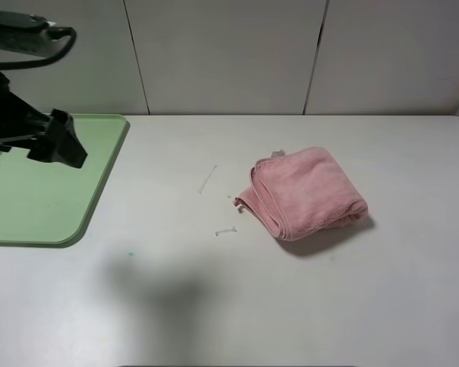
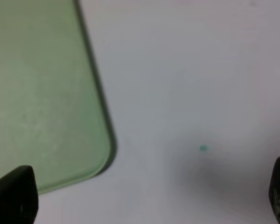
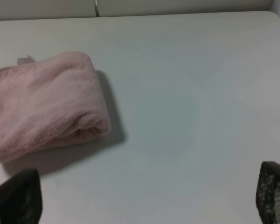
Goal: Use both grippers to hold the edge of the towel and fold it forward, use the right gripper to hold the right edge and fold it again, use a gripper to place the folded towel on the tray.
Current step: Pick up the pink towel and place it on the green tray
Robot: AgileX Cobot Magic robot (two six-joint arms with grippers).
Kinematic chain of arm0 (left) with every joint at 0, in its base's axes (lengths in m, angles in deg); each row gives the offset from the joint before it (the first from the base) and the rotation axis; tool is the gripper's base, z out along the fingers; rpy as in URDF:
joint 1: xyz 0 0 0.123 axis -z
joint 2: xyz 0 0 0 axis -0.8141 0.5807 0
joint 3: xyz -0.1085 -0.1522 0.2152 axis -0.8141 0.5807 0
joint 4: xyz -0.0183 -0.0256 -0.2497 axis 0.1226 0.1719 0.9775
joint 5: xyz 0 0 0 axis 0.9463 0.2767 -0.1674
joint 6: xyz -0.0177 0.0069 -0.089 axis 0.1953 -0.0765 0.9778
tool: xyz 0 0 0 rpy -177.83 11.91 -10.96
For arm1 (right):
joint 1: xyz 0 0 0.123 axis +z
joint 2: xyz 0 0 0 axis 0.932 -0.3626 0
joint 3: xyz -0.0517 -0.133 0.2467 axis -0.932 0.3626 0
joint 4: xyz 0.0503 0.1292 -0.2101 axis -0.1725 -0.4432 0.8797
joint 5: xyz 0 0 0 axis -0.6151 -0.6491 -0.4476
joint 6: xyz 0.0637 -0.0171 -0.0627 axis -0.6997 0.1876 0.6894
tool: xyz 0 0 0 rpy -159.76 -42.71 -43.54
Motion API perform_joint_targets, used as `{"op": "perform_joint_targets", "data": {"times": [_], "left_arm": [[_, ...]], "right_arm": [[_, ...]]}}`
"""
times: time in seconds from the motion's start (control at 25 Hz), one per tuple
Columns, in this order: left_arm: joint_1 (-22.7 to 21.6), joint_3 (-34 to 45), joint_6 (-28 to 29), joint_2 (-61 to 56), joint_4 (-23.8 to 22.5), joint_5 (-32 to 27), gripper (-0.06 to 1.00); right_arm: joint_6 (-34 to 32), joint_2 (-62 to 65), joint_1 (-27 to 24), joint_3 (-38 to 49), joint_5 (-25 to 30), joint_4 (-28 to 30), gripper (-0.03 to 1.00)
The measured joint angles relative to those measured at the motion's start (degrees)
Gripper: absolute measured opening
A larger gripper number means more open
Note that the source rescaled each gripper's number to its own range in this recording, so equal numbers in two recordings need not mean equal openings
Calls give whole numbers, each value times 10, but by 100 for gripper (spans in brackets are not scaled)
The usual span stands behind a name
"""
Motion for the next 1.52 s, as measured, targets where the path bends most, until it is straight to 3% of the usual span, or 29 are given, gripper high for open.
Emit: {"op": "perform_joint_targets", "data": {"times": [0.44, 1.0, 1.52], "left_arm": [[109, -16, 43, 147, 28, 135, 100], [207, -204, 59, 337, 29, 146, 100], [240, -360, 48, 461, 32, 121, 100]], "right_arm": [[0, 0, 0, 0, 0, 0, 100], [0, 0, 0, 0, 0, 0, 100], [0, 0, 0, 0, 0, 0, 100]]}}
